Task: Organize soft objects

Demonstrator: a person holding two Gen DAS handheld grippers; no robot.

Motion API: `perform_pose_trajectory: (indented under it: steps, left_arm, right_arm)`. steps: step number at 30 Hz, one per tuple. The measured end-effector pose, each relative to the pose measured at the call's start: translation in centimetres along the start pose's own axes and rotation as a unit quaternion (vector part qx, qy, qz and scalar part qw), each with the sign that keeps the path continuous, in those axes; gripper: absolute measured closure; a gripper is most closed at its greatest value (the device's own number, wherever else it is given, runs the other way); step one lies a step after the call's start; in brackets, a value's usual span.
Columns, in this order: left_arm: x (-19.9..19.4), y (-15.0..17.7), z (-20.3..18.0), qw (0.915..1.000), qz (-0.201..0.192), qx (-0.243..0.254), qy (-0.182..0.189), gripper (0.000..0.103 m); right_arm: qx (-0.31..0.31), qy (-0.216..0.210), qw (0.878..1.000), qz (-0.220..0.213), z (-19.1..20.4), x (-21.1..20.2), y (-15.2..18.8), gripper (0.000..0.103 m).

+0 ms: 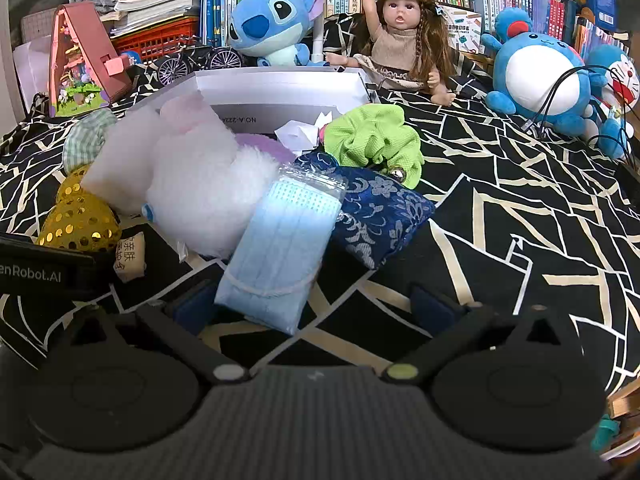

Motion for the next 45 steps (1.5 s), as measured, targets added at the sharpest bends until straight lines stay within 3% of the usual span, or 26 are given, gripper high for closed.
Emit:
perform_pose_trajectory:
  steps: [45]
  left_arm:
    - [-0.16, 0.27, 0.10, 0.9998, -0.013, 0.009, 0.008, 0.000]
  right_arm:
    - [0.007, 0.001, 1.000, -0.009, -0.05, -0.11, 0.21, 0.000]
Point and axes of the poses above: each gripper's, at about its wrist camera, not at the fingertips, and x roughly the way its jaws point, z to its left, y to its underside, the point moved 8 cm from there along x, roughly the way its jaws point, and after that the axes turned 6 degrees about y, right-handed, at the moved point
